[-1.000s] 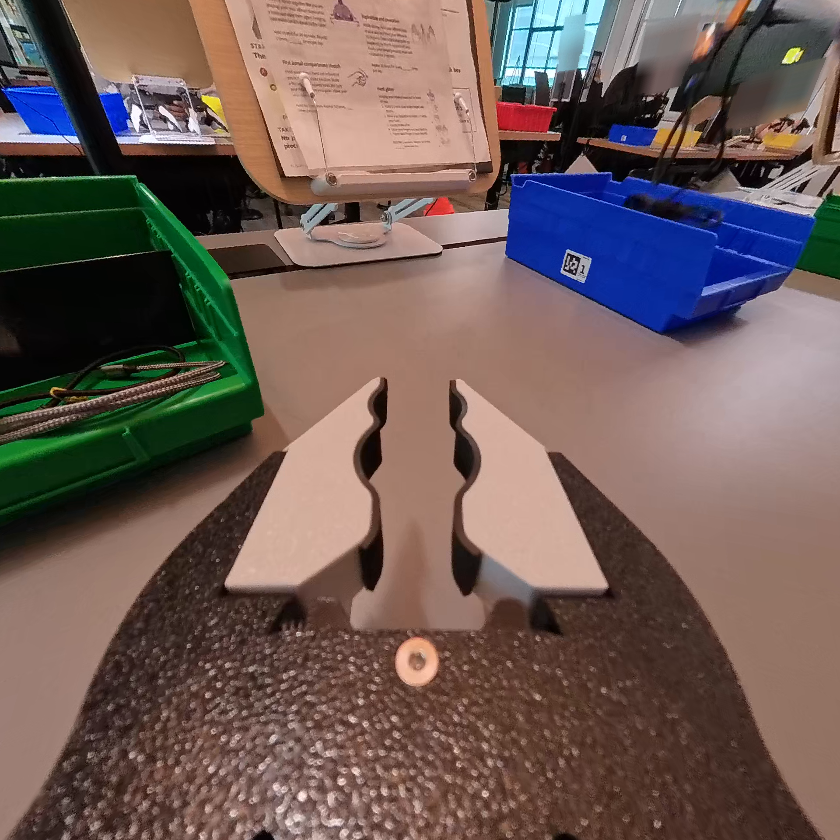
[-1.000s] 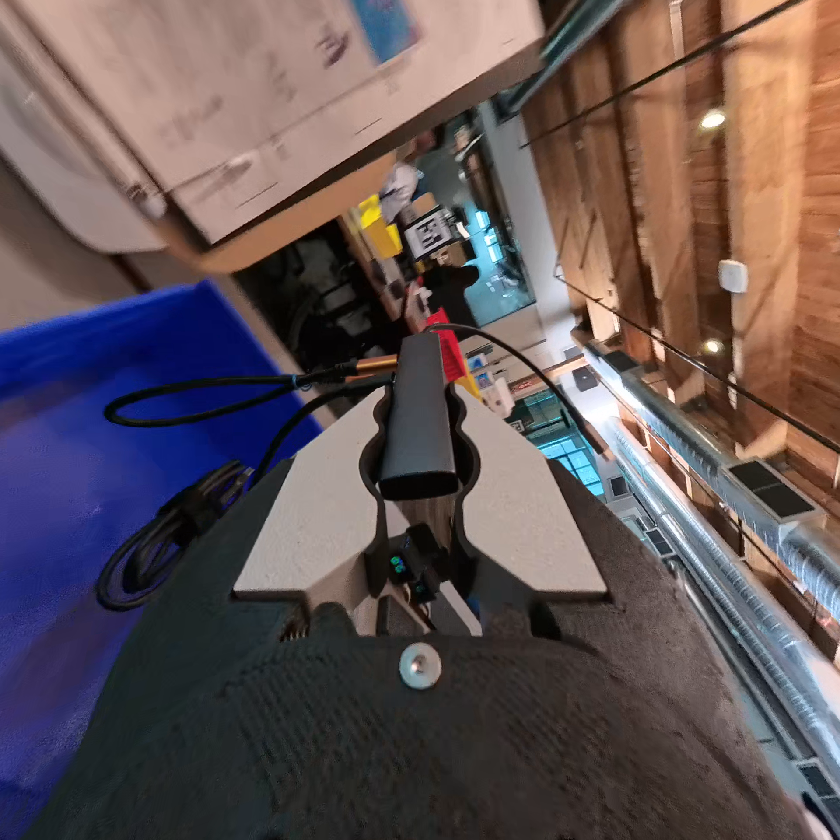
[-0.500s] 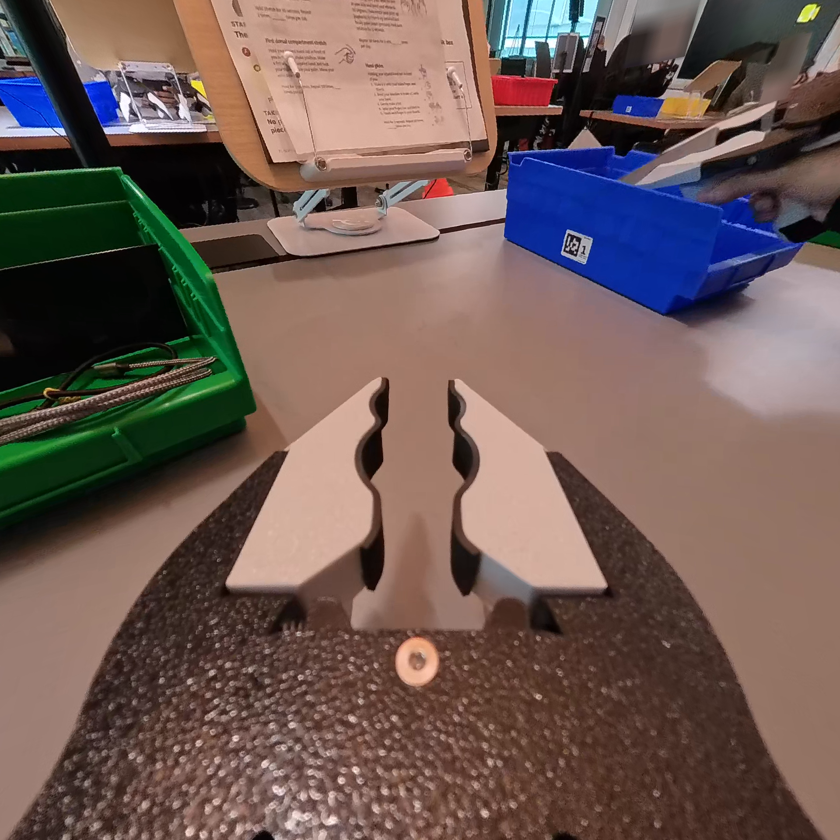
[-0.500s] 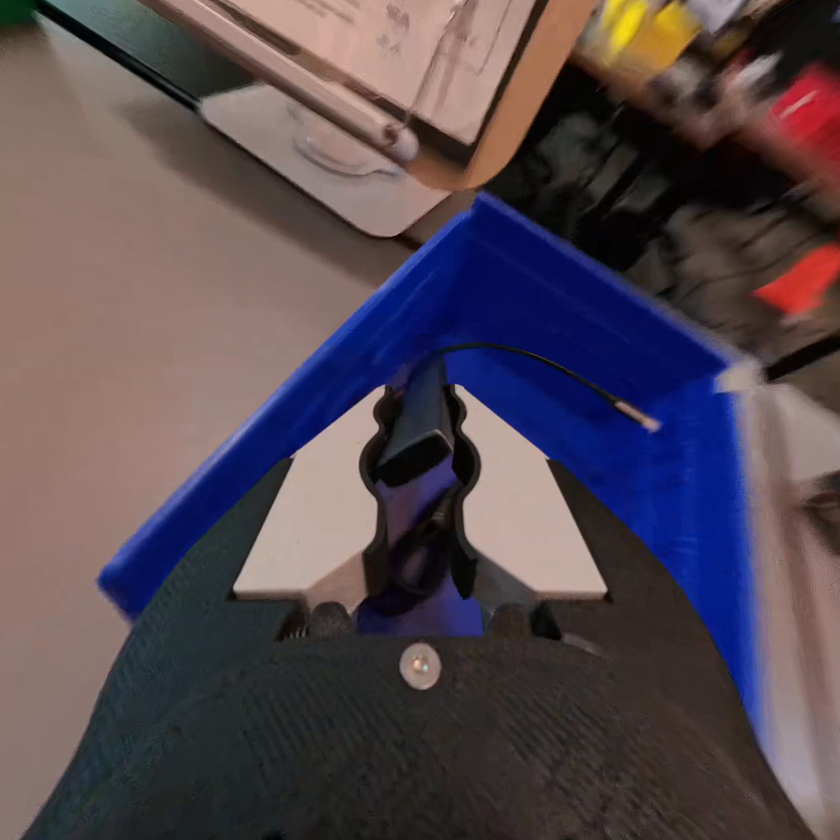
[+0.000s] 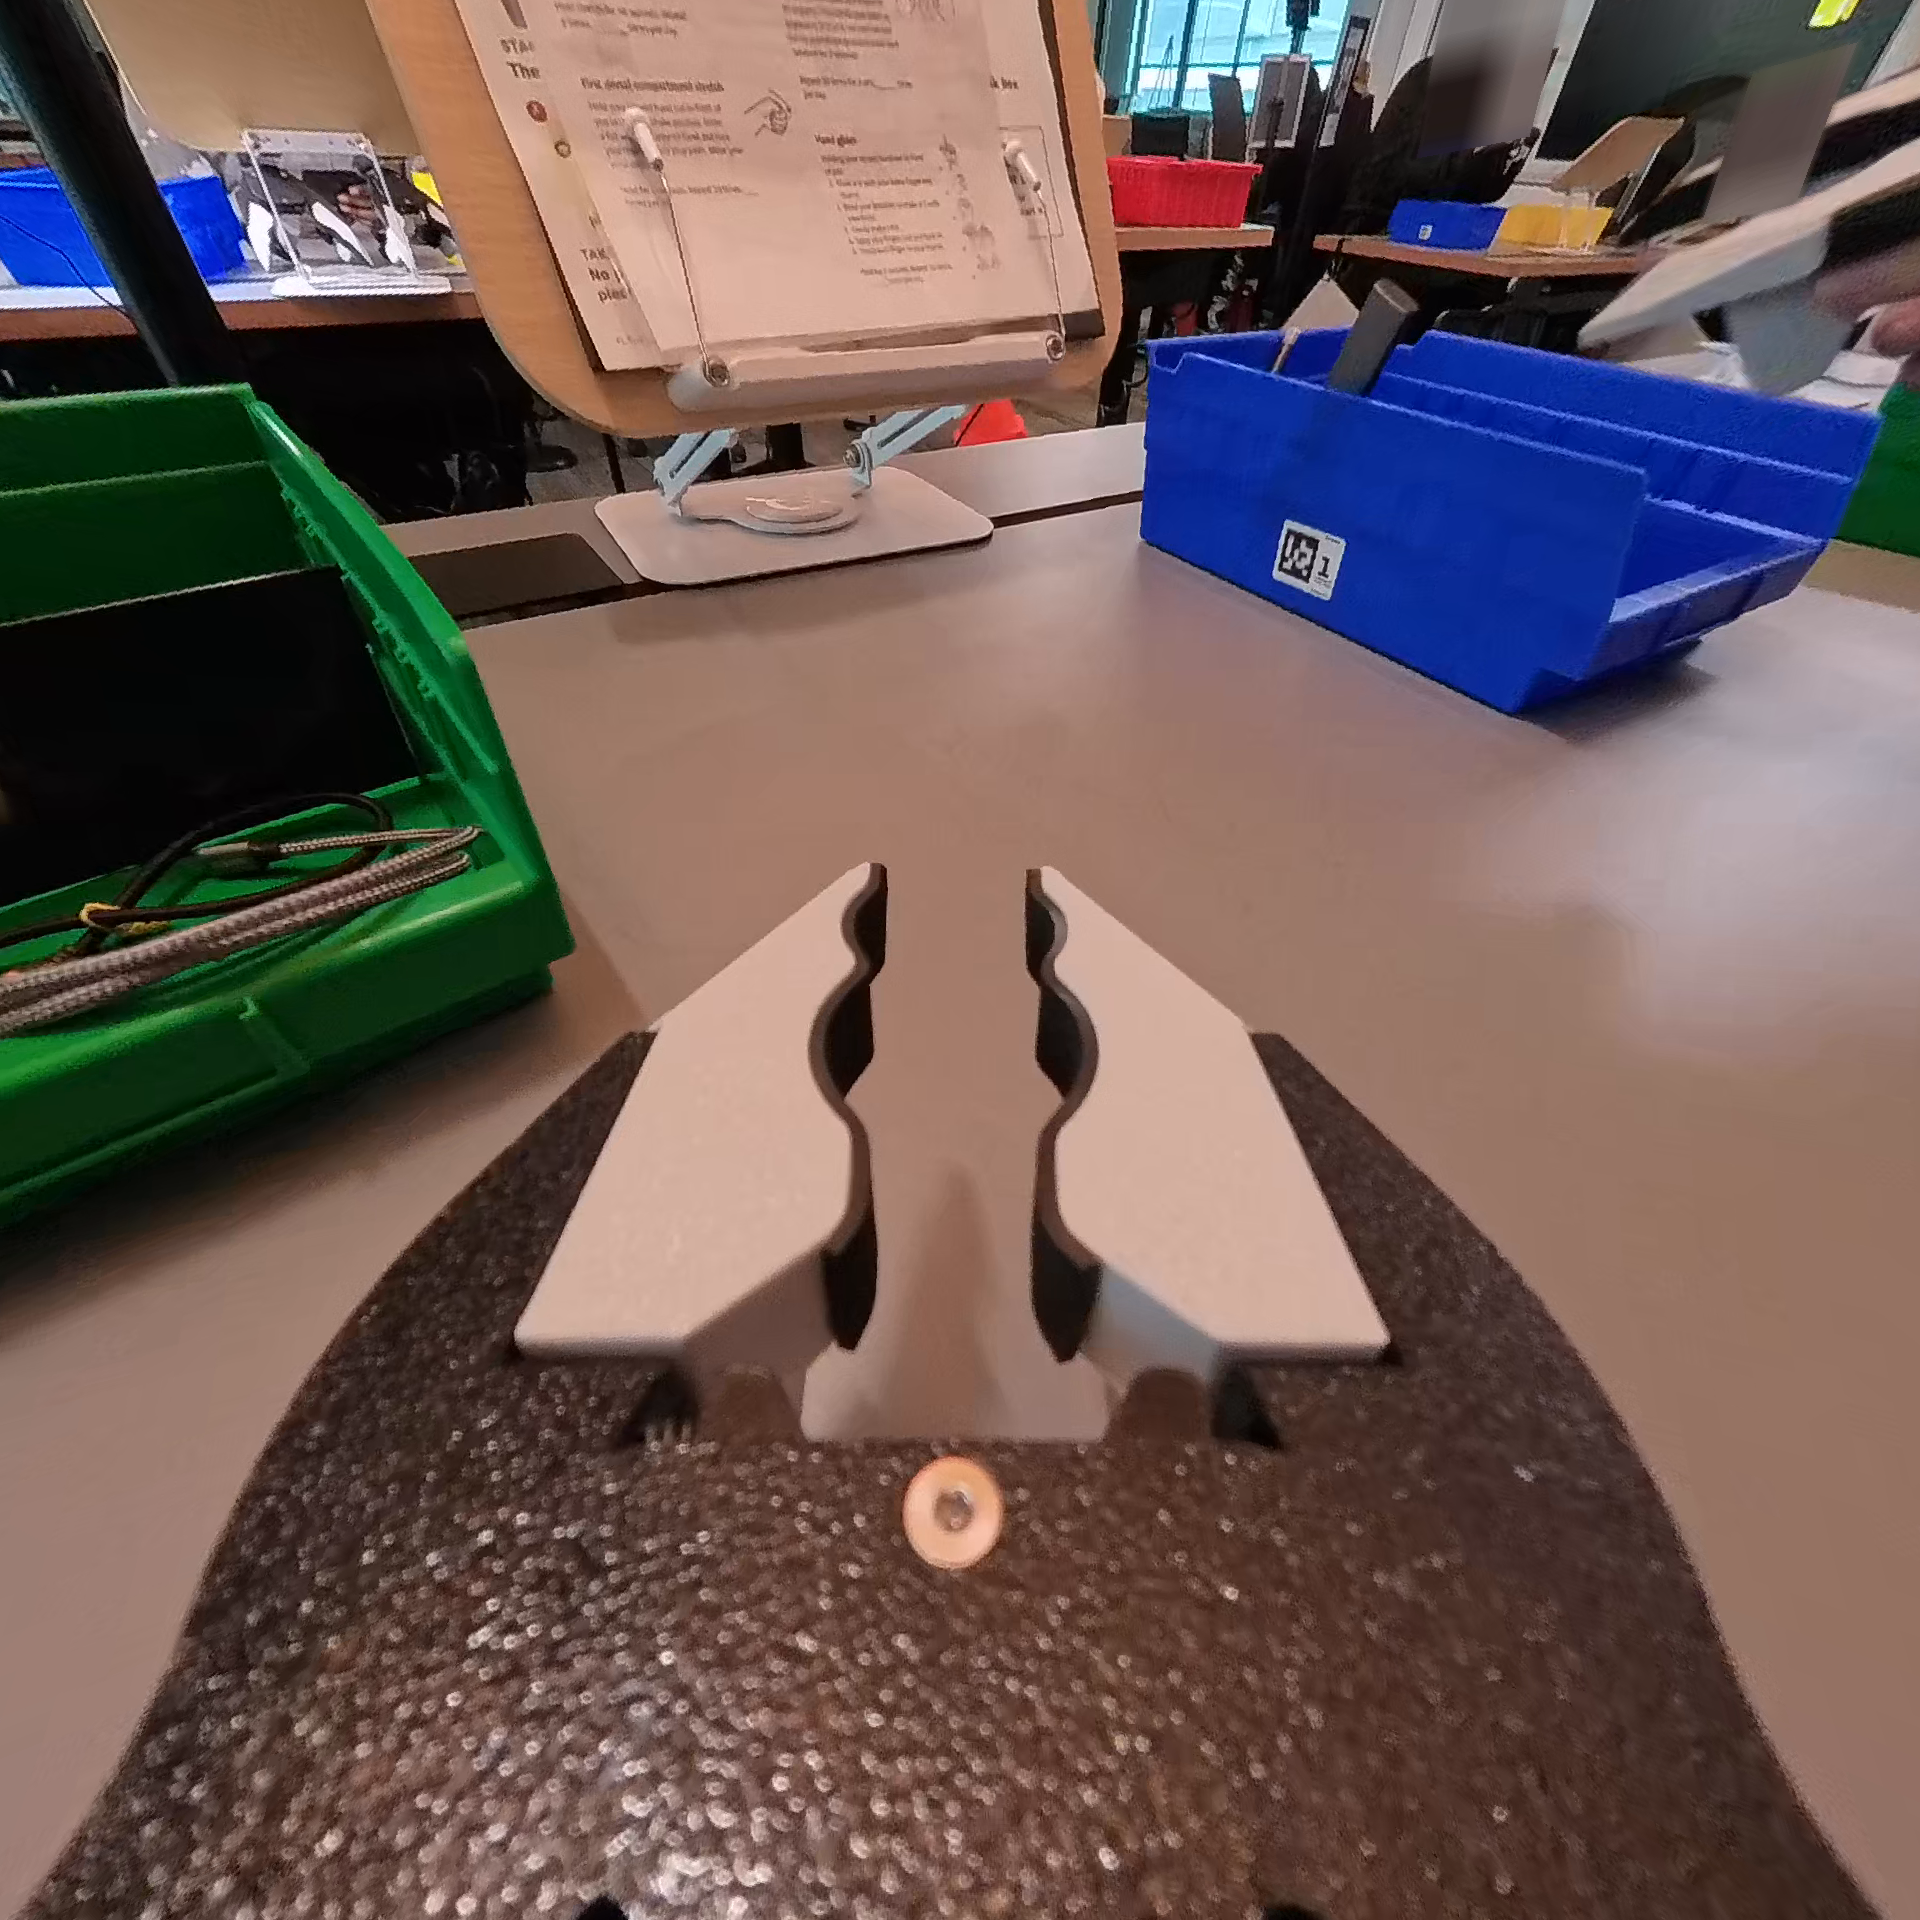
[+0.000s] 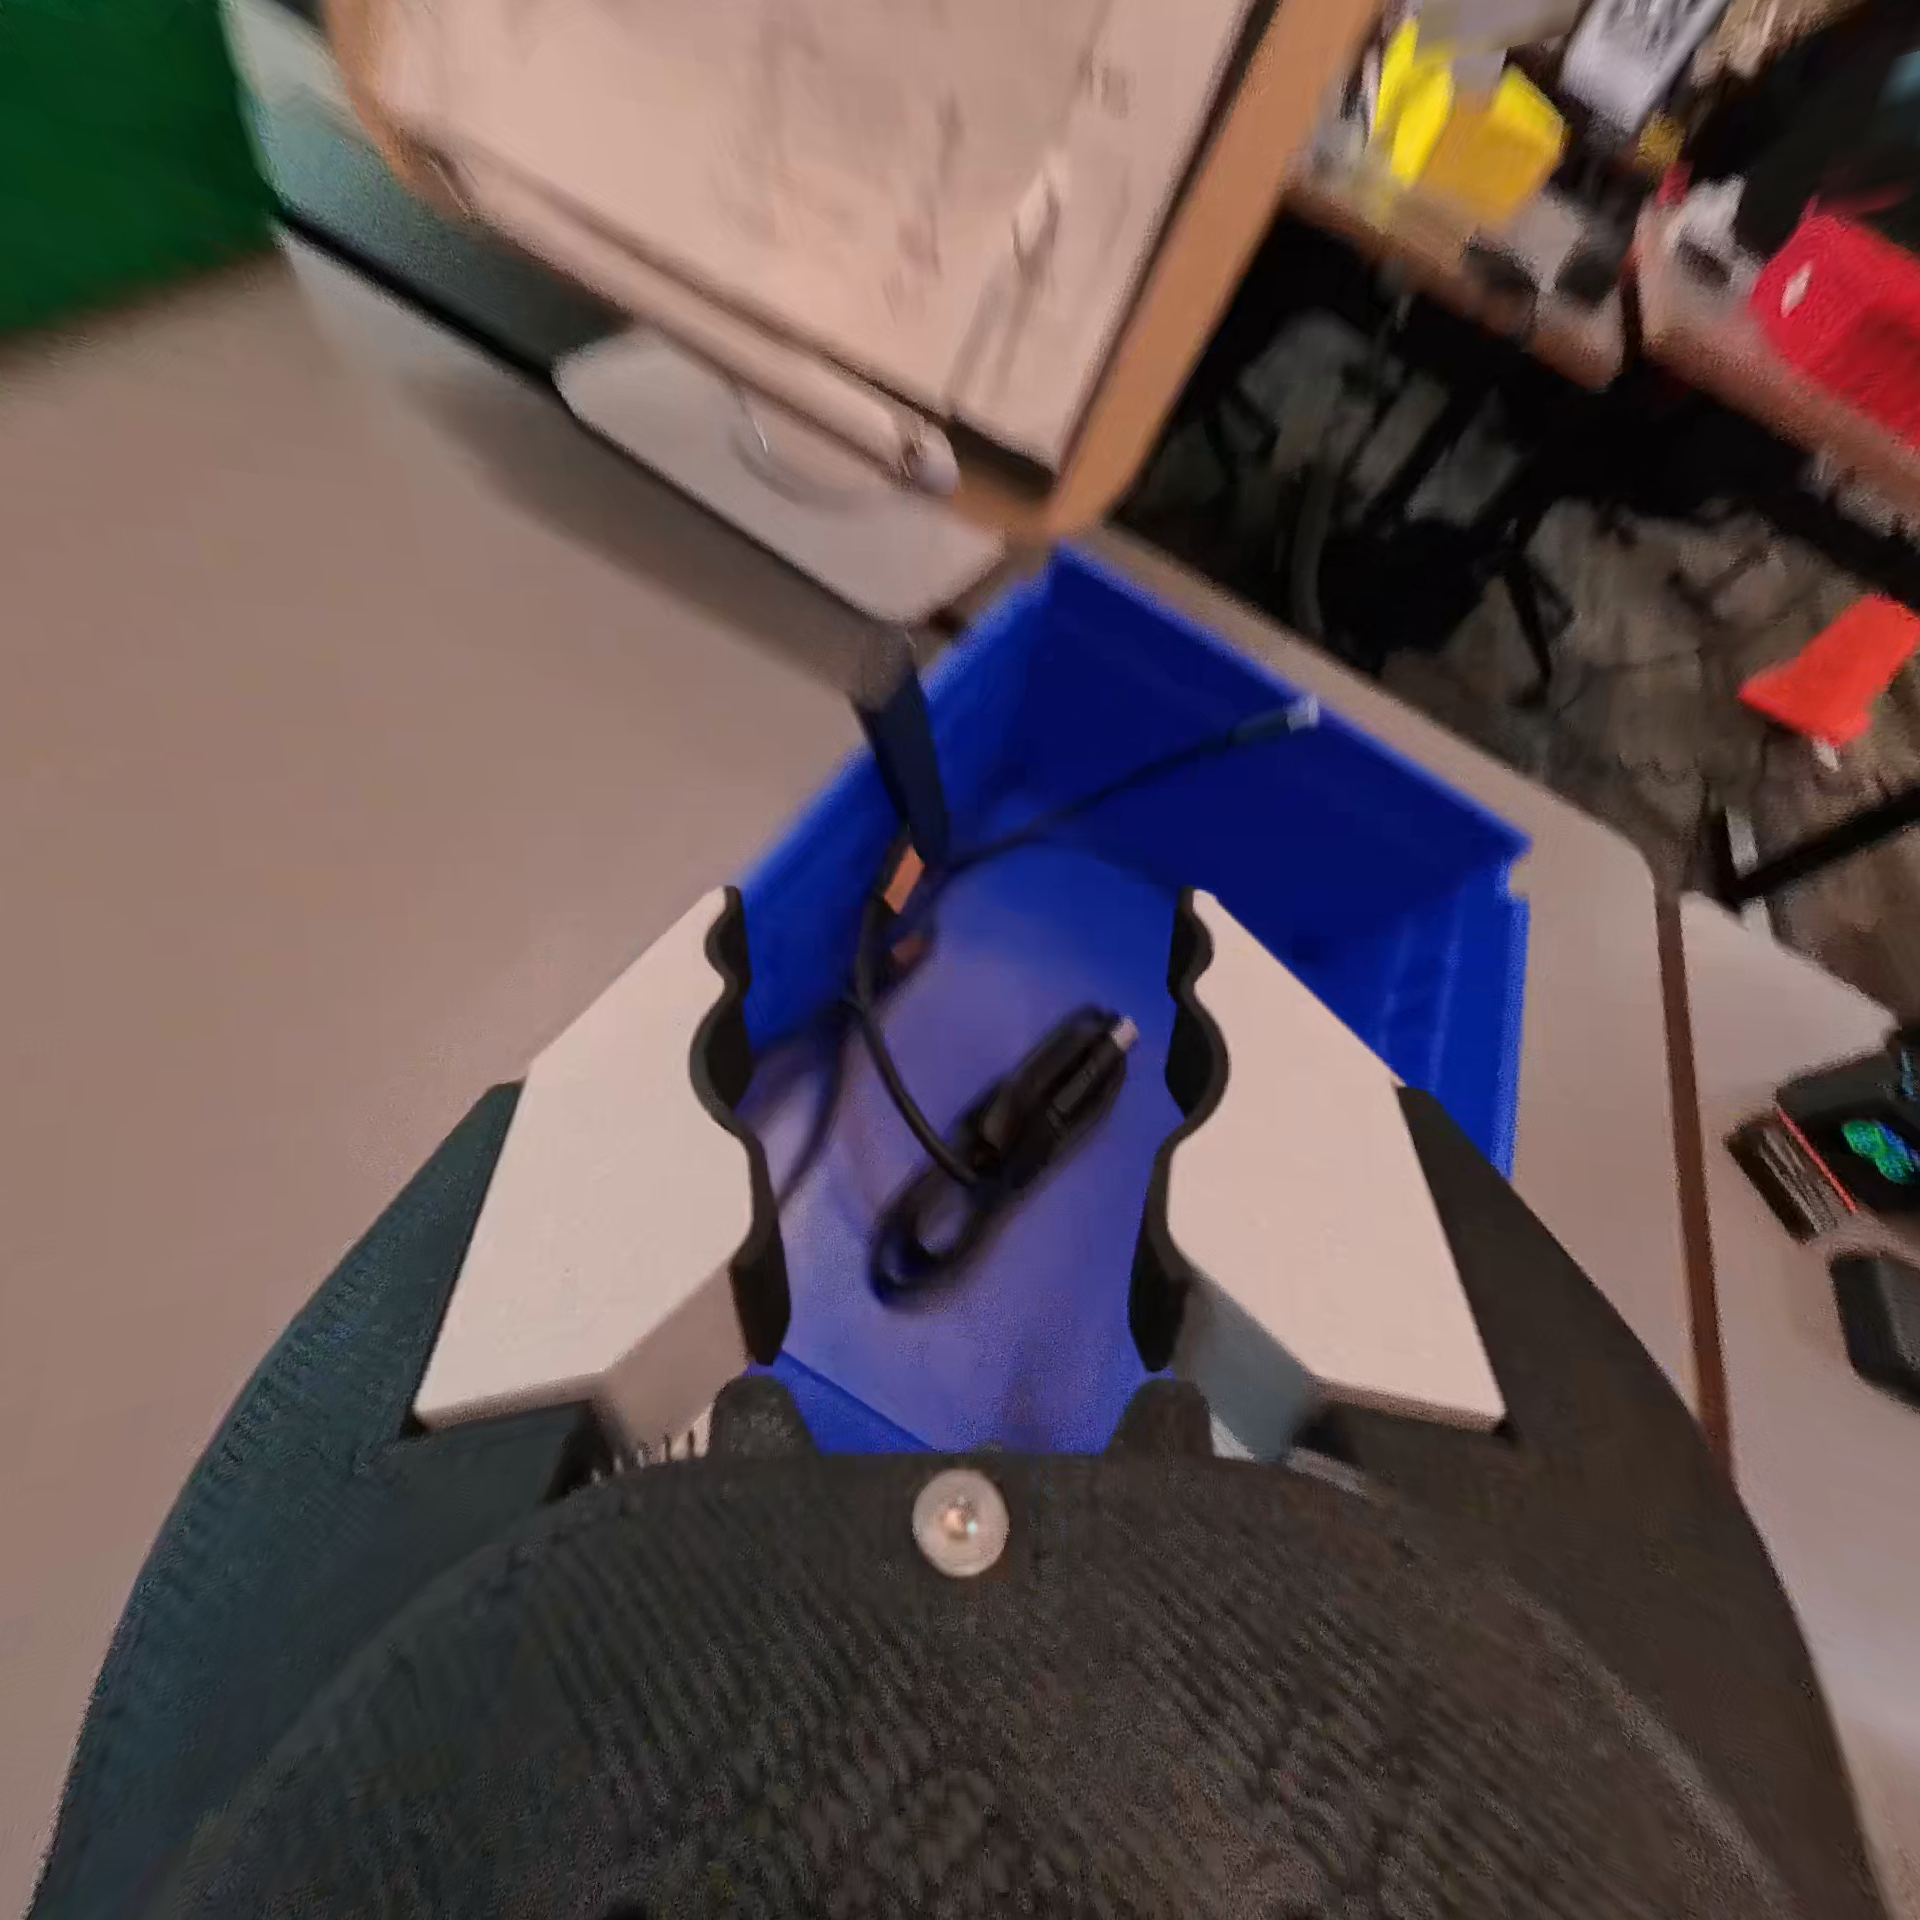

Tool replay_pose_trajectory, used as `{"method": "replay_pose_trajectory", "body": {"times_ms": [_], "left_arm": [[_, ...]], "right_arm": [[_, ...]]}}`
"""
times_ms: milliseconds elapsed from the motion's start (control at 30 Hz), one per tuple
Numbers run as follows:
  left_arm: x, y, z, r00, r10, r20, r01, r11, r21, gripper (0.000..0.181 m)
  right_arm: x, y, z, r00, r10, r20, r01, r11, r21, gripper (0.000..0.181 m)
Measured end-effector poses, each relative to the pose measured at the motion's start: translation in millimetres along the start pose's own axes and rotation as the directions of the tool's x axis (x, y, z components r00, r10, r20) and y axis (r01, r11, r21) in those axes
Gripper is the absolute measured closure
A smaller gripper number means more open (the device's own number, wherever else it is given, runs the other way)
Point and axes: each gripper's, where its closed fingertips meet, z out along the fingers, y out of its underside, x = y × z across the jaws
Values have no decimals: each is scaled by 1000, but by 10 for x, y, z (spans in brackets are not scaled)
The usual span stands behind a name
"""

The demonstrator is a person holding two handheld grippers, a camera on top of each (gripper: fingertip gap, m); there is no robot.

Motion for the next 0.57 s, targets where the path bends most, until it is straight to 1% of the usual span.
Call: {"method": "replay_pose_trajectory", "body": {"times_ms": [33,100,167,200,233,300,333,400,467,533,567], "left_arm": [[-12,-36,-13,1000,-4,-1,4,1000,5,156],[-73,-168,-59,1000,-4,1,4,1000,28,156],[-206,-374,-122,1000,16,17,-16,999,50,155],[-294,-504,-154,999,34,24,-35,998,56,154],[-413,-639,-181,997,60,41,-62,997,49,154],[-745,-881,-213,987,128,101,-126,992,-27,151],[-930,-997,-215,978,163,128,-154,985,-81,147],[-1287,-1206,-178,960,233,156,-202,961,-191,140],[-1584,-1343,-66,953,274,129,-226,928,-297,128],[-1838,-1372,92,963,258,74,-207,890,-406,112],[-1962,-1351,176,970,236,51,-186,867,-463,109]], "right_arm": [[-150,-204,-103,999,10,38,-13,996,87,99],[-580,-602,-274,985,25,169,-71,960,271,100],[-1120,-849,-336,945,-13,326,-124,910,396,93],[-1371,-899,-306,926,-51,374,-125,893,432,90],[-1586,-902,-229,915,-91,393,-108,883,457,88],[-1911,-801,44,906,-144,397,-52,894,444,81],[-2023,-753,192,907,-150,394,-37,903,428,75],[-2175,-728,415,910,-170,379,-18,895,446,73],[-2291,-761,526,903,-162,398,-52,878,476,71],[-2378,-747,586,892,-155,424,-79,872,483,65],[-2388,-734,595,897,-153,415,-84,862,499,65]]}}
